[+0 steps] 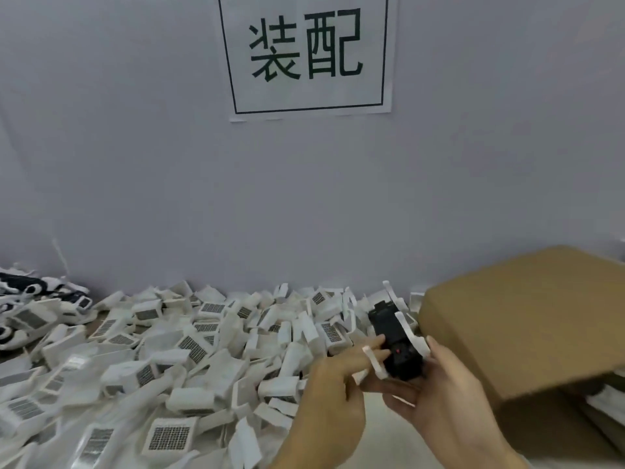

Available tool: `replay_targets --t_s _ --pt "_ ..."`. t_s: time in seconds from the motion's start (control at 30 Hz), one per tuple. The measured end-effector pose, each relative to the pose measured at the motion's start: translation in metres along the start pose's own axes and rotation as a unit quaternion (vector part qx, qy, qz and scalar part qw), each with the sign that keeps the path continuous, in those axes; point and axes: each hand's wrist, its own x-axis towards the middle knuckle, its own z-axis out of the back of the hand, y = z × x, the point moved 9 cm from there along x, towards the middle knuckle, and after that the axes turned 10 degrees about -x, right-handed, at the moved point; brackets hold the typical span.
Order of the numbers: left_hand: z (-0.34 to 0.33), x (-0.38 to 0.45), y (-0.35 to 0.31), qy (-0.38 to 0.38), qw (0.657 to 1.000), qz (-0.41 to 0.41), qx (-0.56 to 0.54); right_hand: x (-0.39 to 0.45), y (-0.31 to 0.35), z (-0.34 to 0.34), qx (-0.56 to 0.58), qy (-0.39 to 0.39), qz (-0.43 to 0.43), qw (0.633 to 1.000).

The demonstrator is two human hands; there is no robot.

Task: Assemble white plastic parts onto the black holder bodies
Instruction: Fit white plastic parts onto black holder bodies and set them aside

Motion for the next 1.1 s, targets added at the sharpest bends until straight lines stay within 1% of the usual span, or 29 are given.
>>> replay_targets --t_s 0.07,0.13,0.23,0.3,0.4,0.47,0.57,0.63,0.7,0.8,0.93,1.03,1.1 --pt "0.007 -0.001 -0.008 -0.037 0.999 -0.008 0.004 0.001 0.005 0.004 0.021 -0.026 0.027 0.999" --pt "0.022 0.002 -0.019 -0.109 0.994 -0.006 -0.006 0.002 0.008 0.006 0.007 -0.036 0.046 0.998" --pt "0.025 0.004 -0.024 -0.181 0.981 0.047 -0.06 -0.002 0.012 0.006 -0.077 -0.043 0.077 0.993" --pt "0.015 -0.003 -0.023 -0.201 0.977 0.055 -0.044 -0.006 0.016 0.002 -0.15 -0.043 0.109 0.982" --pt "0.005 -0.01 -0.011 -0.204 0.977 0.06 0.004 -0.01 0.021 -0.004 -0.26 -0.051 0.173 0.949" --pt "0.004 -0.006 0.003 -0.189 0.978 0.089 0.015 -0.011 0.025 -0.005 -0.311 -0.062 0.218 0.923" --pt "-0.001 -0.001 0.019 -0.143 0.978 0.148 -0.035 -0.017 0.03 -0.011 -0.389 -0.088 0.274 0.875" --pt "-0.001 0.001 0.03 -0.157 0.969 0.166 -0.09 -0.021 0.033 -0.013 -0.435 -0.114 0.304 0.84" --pt "-0.002 0.004 0.037 -0.17 0.96 0.168 -0.144 -0.02 0.034 -0.012 -0.456 -0.131 0.321 0.82" --pt "-0.007 0.008 0.035 -0.153 0.959 0.153 -0.182 -0.017 0.032 -0.009 -0.474 -0.135 0.316 0.811" --pt "-0.012 0.011 0.036 -0.128 0.963 0.12 -0.206 -0.007 0.019 -0.005 -0.506 -0.104 0.274 0.812" --pt "-0.019 0.011 0.038 -0.104 0.96 0.115 -0.235 -0.009 0.015 -0.01 -0.512 -0.092 0.263 0.812" --pt "-0.023 0.01 0.041 -0.102 0.953 0.12 -0.259 -0.009 0.012 -0.01 -0.514 -0.086 0.254 0.815"
